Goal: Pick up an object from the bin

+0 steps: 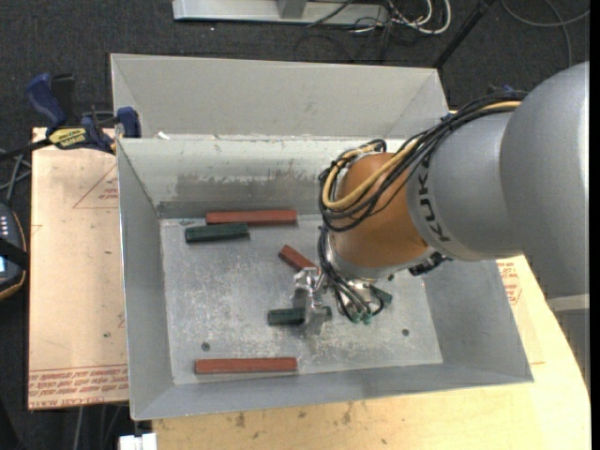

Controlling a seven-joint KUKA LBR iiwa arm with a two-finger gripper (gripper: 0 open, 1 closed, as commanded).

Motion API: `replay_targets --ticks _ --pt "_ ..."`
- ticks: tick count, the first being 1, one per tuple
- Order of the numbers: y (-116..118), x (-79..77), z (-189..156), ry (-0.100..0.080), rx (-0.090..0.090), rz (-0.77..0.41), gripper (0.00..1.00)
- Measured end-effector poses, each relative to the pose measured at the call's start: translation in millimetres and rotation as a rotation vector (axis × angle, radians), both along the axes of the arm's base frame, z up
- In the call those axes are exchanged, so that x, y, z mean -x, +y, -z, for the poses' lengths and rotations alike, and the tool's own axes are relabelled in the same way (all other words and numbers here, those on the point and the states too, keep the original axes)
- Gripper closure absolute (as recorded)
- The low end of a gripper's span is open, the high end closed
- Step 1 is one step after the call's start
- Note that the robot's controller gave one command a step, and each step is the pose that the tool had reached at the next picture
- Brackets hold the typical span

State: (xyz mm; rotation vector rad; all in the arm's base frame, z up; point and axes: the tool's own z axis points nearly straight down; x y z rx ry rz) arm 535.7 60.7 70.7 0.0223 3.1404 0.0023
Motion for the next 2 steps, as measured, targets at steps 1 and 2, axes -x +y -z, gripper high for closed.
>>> replay_targets --ticks 1,2 --pt "0.0 0.0 0.0 0.000 0.000 0.000 1.00" --pt "-13.3 -5.6 -197.2 -0.011 0.001 -0.056 1.00"
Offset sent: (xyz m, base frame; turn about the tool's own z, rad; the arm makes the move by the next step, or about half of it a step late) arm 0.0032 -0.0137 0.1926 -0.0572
